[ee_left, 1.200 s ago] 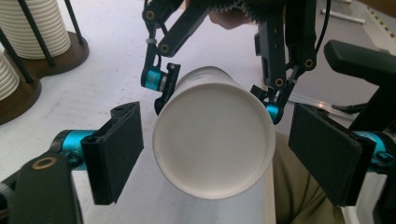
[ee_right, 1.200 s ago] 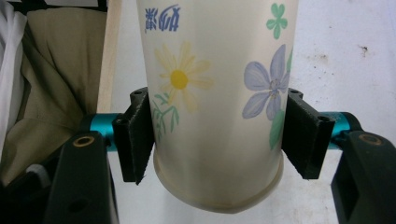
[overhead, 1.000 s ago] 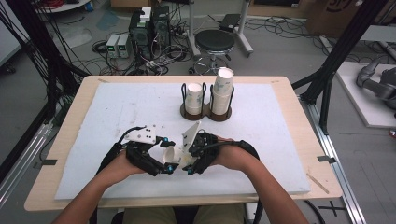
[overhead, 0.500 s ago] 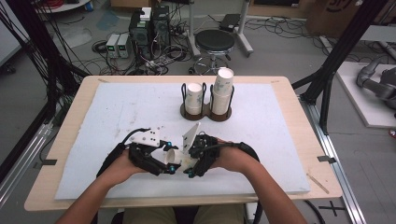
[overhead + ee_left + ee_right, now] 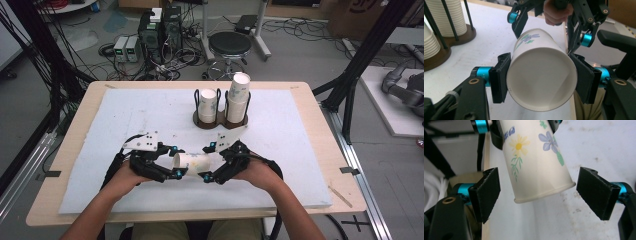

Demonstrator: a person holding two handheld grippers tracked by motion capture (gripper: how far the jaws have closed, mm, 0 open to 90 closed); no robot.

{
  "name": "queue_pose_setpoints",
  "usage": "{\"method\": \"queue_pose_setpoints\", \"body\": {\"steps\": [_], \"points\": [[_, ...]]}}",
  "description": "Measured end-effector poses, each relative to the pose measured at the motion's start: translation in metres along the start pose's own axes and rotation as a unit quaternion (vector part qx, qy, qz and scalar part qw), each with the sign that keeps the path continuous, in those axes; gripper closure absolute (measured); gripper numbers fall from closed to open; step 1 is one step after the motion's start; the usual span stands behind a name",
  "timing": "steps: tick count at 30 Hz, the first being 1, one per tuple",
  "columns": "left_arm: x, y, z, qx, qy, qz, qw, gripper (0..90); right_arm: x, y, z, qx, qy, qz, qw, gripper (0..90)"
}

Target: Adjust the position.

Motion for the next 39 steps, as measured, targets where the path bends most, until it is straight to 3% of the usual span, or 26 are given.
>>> {"method": "queue_pose_setpoints", "body": {"steps": [9, 16, 25, 39], "points": [[0.0, 0.008, 0.008, -0.052, -0.018, -0.009, 0.9984, 37.0, 0.006, 0.019, 0.006, -0.071, 0.021, -0.033, 0.9967, 19.8], [0.0, 0.016, 0.005, -0.078, -0.013, -0.013, 0.9968, 37.0, 0.01, 0.037, -0.006, -0.113, 0.014, -0.051, 0.9923, 19.8], [-0.003, 0.019, 0.004, -0.088, -0.005, -0.021, 0.9959, 37.0, 0.01, 0.043, -0.012, -0.121, 0.009, -0.058, 0.9909, 19.8], [-0.008, 0.017, 0.005, -0.093, 0.013, -0.031, 0.9951, 37.0, 0.012, 0.041, -0.019, -0.121, -0.013, -0.042, 0.9917, 19.8]]}}
Point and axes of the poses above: each handheld gripper's, and its own axes: z roughly backward along the jaws, y roughly out of its underside, x roughly to its left, the point moved 1 cm from there along -z, roughly forward along the jaws, and after that the axes turned 12 degrees about x, right-handed, at the moved point
